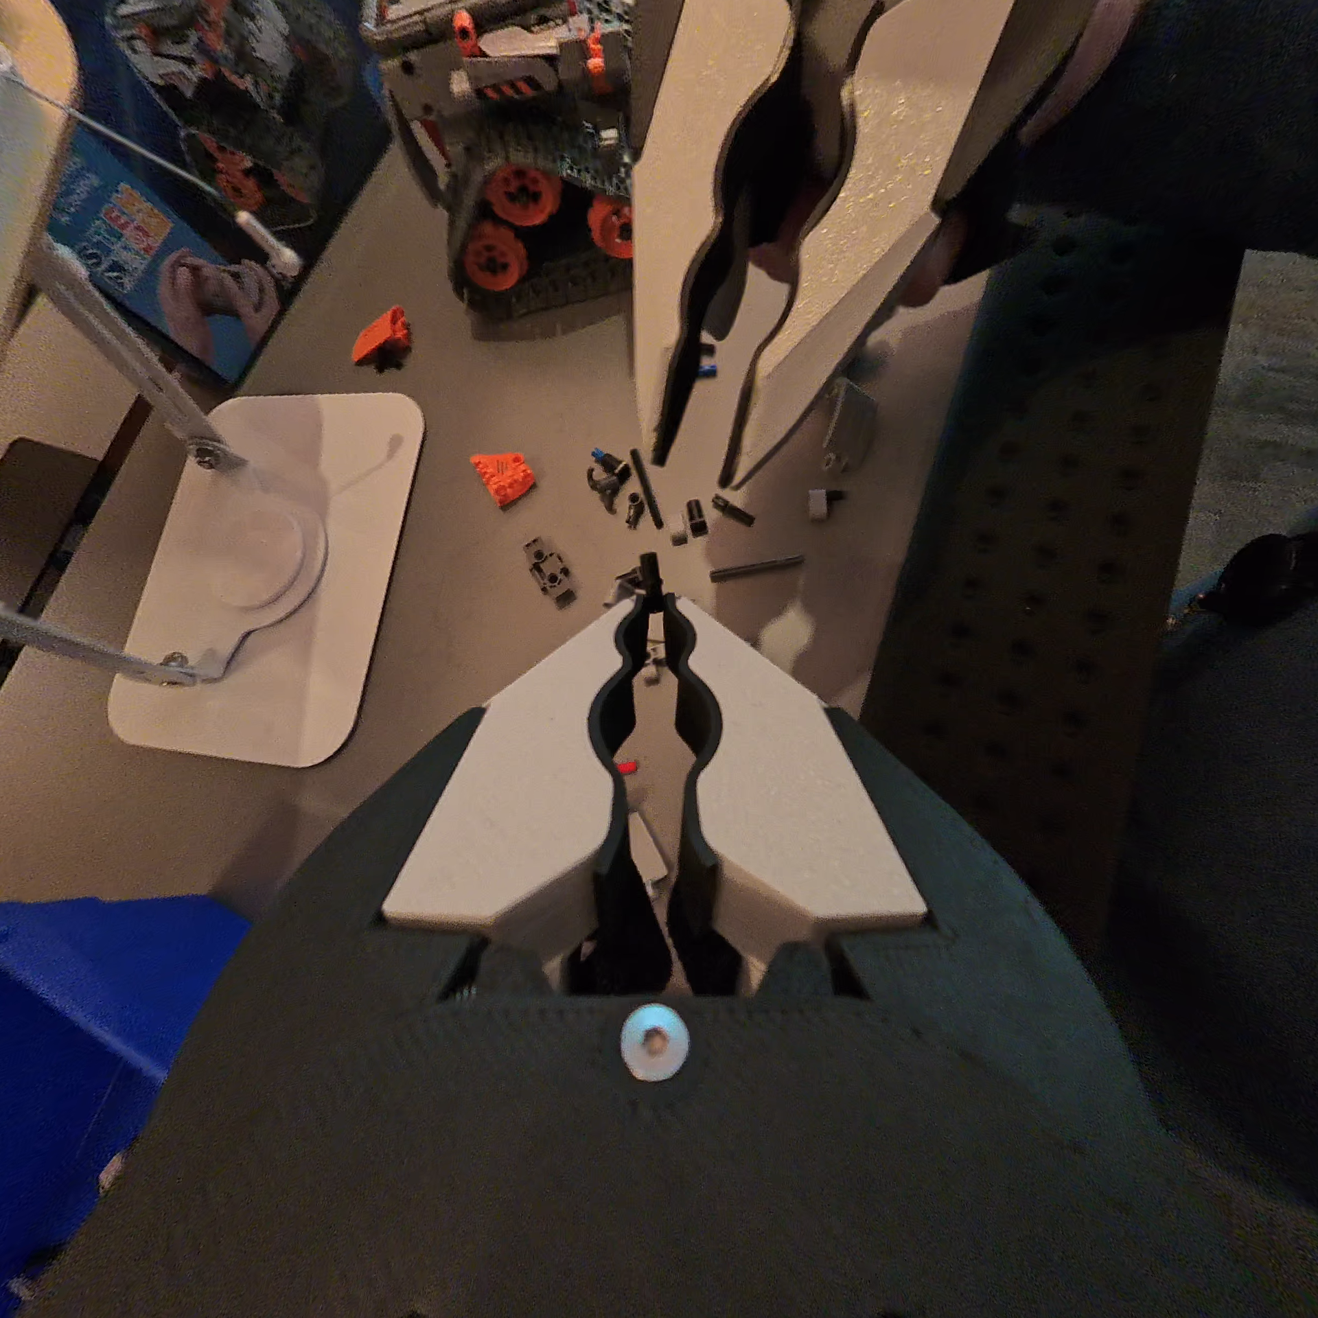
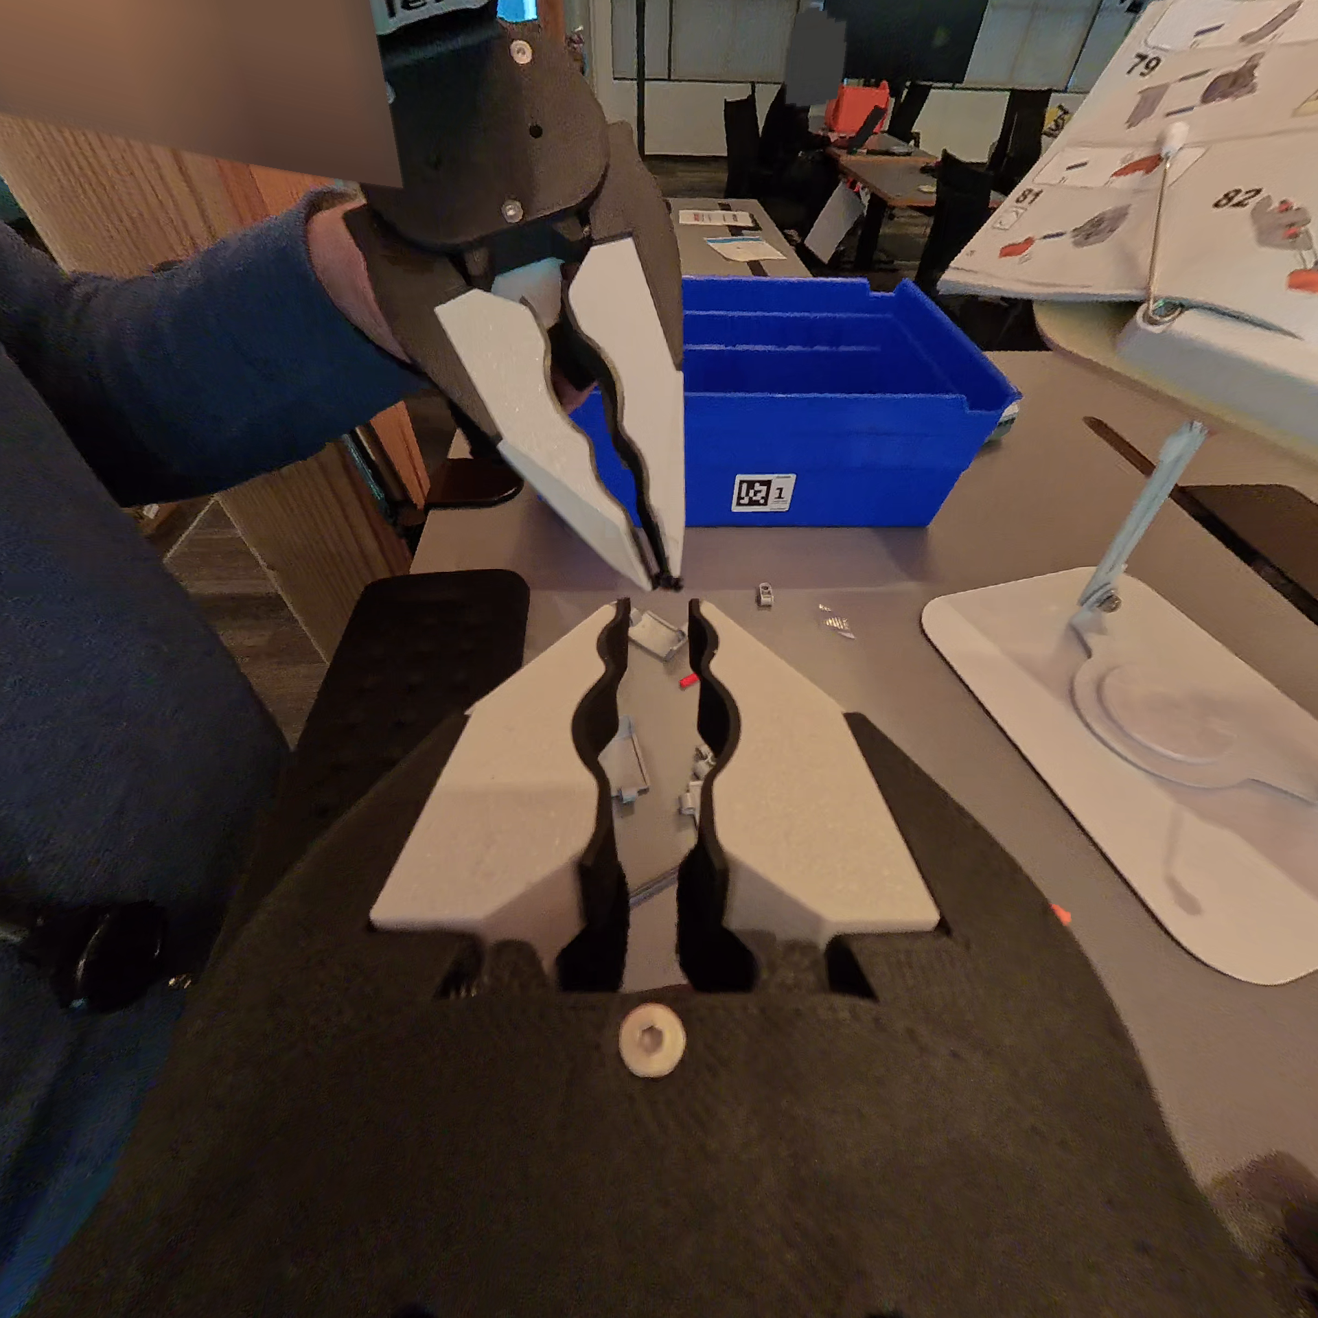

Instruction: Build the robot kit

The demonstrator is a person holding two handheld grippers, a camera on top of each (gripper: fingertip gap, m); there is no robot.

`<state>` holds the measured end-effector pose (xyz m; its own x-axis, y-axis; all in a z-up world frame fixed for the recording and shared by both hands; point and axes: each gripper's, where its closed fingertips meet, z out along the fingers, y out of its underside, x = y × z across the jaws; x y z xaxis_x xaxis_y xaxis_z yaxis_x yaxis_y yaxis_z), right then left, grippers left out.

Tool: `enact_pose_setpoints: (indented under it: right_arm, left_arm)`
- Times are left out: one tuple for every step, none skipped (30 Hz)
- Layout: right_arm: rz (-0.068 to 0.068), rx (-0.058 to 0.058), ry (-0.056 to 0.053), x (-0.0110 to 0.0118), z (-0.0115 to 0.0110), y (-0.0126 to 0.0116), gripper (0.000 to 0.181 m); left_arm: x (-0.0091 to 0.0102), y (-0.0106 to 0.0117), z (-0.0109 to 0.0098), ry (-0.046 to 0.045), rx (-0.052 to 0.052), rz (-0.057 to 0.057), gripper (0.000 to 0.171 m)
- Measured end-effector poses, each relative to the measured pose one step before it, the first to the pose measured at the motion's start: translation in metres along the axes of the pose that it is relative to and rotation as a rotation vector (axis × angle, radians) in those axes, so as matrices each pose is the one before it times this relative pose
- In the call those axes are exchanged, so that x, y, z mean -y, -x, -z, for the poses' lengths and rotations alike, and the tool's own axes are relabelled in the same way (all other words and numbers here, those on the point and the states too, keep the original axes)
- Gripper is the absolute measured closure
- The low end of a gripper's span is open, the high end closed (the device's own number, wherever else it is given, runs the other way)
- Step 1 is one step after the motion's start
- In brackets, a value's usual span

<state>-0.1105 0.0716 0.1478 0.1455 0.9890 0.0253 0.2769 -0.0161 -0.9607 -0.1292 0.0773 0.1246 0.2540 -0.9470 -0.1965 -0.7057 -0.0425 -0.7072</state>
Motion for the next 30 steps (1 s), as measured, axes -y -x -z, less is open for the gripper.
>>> enact_pose_setpoints:
  right_arm:
    - [-0.0035, -0.0056, 0.0059, -0.00297, -0.00071, 0.00031, 0.167]
    - [-0.0082, 0.0101, 0.0024, -0.00184, -0.00034, 0.00223, 0.168]
    - [-0.0096, 0.0096, -0.0118, 0.00094, 0.00022, 0.00184, 0.168]
    - [-0.0119, 0.001, -0.0085, 0.00053, -0.00005, 0.00026, 0.17]
    - [-0.0051, 0.0016, 0.0158, -0.0028, -0.00081, -0.0001, 0.17]
    - [0.0086, -0.0071, 0.0185, -0.00324, -0.00068, -0.00107, 0.17]
    - [0.0077, -0.002, 0.0058, -0.00126, -0.00015, -0.00007, 0.17]
    - [-0.0023, 0.0219, 0.0042, -0.00063, -0.0002, 0.0033, 0.169]
    - [0.0004, 0.0143, 0.0017, -0.00003, 0.00013, 0.00219, 0.169]
    - [0.004, -0.0011, 0.0053, -0.00062, 0.0, -0.0003, 0.172]
    - [0.0039, -0.0007, 0.0032, -0.00017, 0.00002, -0.00014, 0.174]
    - [0.0007, 0.0076, -0.0011, 0.00049, -0.00016, 0.00114, 0.176]
    - [-0.0029, 0.0086, 0.0027, -0.00027, -0.00043, 0.00117, 0.176]
    - [-0.0027, 0.0072, 0.0032, -0.00056, -0.00037, 0.00083, 0.176]
    - [-0.0021, 0.0088, -0.002, 0.00019, 0.00014, 0.00115, 0.176]
    - [0.002, 0.0067, 0.0021, -0.00012, 0.00023, 0.001, 0.177]
    - [0.0064, -0.0064, 0.0007, 0.00017, 0.0005, -0.00086, 0.178]
    - [0.0007, 0.0004, 0.0004, 0.00054, 0.00044, 0.00001, 0.178]
    - [-0.0042, 0.0134, 0.0084, -0.00093, 0.00023, 0.0017, 0.179]
    - [0.0023, 0.0003, 0.0041, -0.00034, 0.0005, 0.00018, 0.179]
    - [0.0047, -0.0058, 0.0009, 0.00003, 0.00081, -0.00037, 0.179]
    - [0.0023, 0.0013, 0.0051, -0.00055, 0.00078, 0.0007, 0.179]
    - [0.0055, -0.0051, -0.0004, -0.00012, 0.00105, -0.00007, 0.179]
    - [0.0006, -0.0104, -0.0087, 0.00083, 0.00164, -0.00105, 0.18]
    - [-0.0018, 0.0009, -0.0054, 0.00025, 0.00169, 0.00048, 0.18]
    - [0.0024, -0.0042, -0.0039, -0.00025, 0.00174, -0.00013, 0.18]
    - [0.0, -0.0196, -0.0057, -0.00027, 0.00184, -0.00234, 0.18]
    - [-0.0032, -0.0137, -0.001, -0.0016, 0.00199, -0.00184, 0.18]
    - [-0.0042, -0.0059, -0.0017, -0.00188, 0.0021, -0.00094, 0.18]
    - [-0.0033, -0.009, -0.0102, -0.00094, 0.00263, -0.0012, 0.18]
  left_arm:
    - [0.00144, -0.00289, -0.00342, 0.00114, -0.0008, -0.0143, 0.17]
    - [0.00325, -0.0012, -0.00172, -0.00852, 0.0121, -0.0239, 0.17]
    - [0.00262, -0.00365, -0.00151, -0.00104, -0.0045, -0.017, 0.17]
    - [0.00223, -0.00208, -0.00123, 0.00265, 0.0024, -0.0111, 0.17]
    - [0.00306, -0.00124, -0.00054, -0.00442, 0.0072, -0.0152, 0.17]
    - [0.00127, -0.00267, -0.00088, 0.0064, -0.0048, -0.0101, 0.17]
    - [-0.00025, 0.00082, -0.00063, 0.01449, 0.0194, -0.0179, 0.17]
    - [-0.0004, 0.00106, -0.00023, 0.01315, 0.017, -0.0167, 0.17]
    - [-0.00014, -0.00241, -0.00044, 0.00771, -0.0097, -0.0049, 0.17]
    - [0.00124, -0.00114, -0.00016, -0.00186, -0.0012, -0.005, 0.17]
    - [0.00138, -0.0007, 0.0, -0.00335, 0.0019, -0.0069, 0.17]
    - [0.00116, -0.00226, 0.00005, -0.00095, -0.008, -0.0079, 0.17]
    - [0.00128, -0.00078, 0.00047, -0.00111, 0.004, -0.0162, 0.17]
    - [0.00127, 0.00005, 0.00075, -0.00116, 0.0093, -0.0188, 0.17]
    - [0.00019, -0.00111, 0.00031, 0.00188, -0.004, -0.0086, 0.17]
    - [0.00037, -0.00081, 0.00009, -0.00036, -0.0051, -0.0019, 0.17]
    - [0.00086, 0.00126, 0.00022, -0.00462, 0.0127, -0.0125, 0.17]
    - [0.00052, -0.0005, 0.00011, -0.00326, 0.0009, -0.0091, 0.17]
    - [0.00014, -0.00211, -0.00014, 0.00043, -0.0133, -0.0002, 0.17]
    - [0.00051, 0.00046, -0.00036, -0.00247, 0.005, -0.0035, 0.17]
    - [0.00072, -0.00002, -0.00059, -0.00386, 0.0022, -0.0028, 0.17]
    - [0.00063, -0.00121, -0.0008, -0.00391, -0.0075, 0.0027, 0.17]
    - [0.00116, 0.00066, -0.00049, -0.00707, 0.0043, 0.0026, 0.17]
    - [0.00182, 0.00138, -0.00035, -0.0122, 0.0079, 0.0038, 0.17]
    - [0.00148, -0.00108, -0.00025, -0.01145, -0.011, 0.0102, 0.169]
    - [0.00086, -0.00004, -0.00027, -0.00979, -0.0066, 0.0146, 0.169]
    - [-0.00059, -0.0002, -0.00034, -0.00311, -0.0131, 0.0227, 0.166]
    - [-0.00323, -0.00054, -0.00055, 0.00977, -0.0172, 0.0241, 0.162]
    - [-0.00397, 0.00142, -0.00003, 0.00964, -0.0012, 0.0151, 0.157]
    - [-0.0026, 0.00105, 0.00058, -0.00111, -0.002, 0.0137, 0.155]
